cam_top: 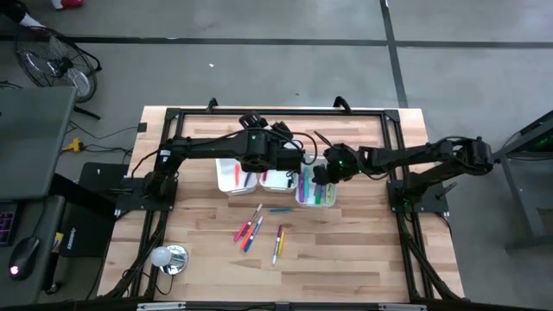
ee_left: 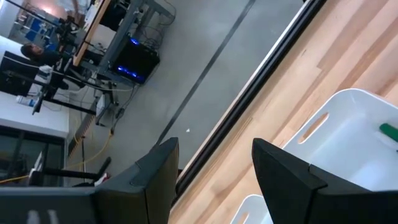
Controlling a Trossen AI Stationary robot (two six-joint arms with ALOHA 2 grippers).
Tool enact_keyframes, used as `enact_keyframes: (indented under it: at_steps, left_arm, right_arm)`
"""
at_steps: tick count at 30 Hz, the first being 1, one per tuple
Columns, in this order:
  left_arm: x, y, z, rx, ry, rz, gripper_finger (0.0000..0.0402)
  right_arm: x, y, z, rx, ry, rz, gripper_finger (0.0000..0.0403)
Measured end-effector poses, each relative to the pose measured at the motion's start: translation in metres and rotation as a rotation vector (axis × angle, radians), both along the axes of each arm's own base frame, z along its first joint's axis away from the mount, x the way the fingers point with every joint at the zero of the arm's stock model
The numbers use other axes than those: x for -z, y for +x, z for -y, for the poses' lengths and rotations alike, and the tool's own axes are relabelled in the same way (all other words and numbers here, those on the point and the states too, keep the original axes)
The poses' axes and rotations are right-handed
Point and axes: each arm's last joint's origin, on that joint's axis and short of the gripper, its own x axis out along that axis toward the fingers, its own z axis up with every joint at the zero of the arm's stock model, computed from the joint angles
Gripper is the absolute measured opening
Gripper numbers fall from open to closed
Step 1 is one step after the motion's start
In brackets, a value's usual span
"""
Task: Pick & Place Markers
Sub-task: Put the violet highlighter into the right white bin, then put the blue pen into the left white bin
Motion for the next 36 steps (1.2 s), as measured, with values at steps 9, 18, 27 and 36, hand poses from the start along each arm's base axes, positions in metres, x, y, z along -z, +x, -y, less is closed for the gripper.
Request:
enact_keyframes:
  at_steps: [9,18,27,36]
  left_arm:
    - [0.000,0.000,0.000,0.002,-0.012,0.000,0.0199]
    - [0.001,0.000,0.000,0.004,-0.043,0.006,0.0199]
    - [0.004,0.000,0.003,-0.023,-0.178,0.069,0.0199]
    - [0.006,-0.001,0.008,-0.105,-0.444,0.203,0.0199]
  right_arm:
    - [0.000,0.000,0.000,-0.016,-0.013,0.002,0.0149]
    - [-0.016,-0.005,-0.001,-0.056,-0.037,0.077,0.0176]
    - [-0.060,-0.032,0.001,-0.110,-0.186,0.259,0.0176]
    - [-0.099,-0.073,0.000,-0.157,-0.355,0.438,0.0176]
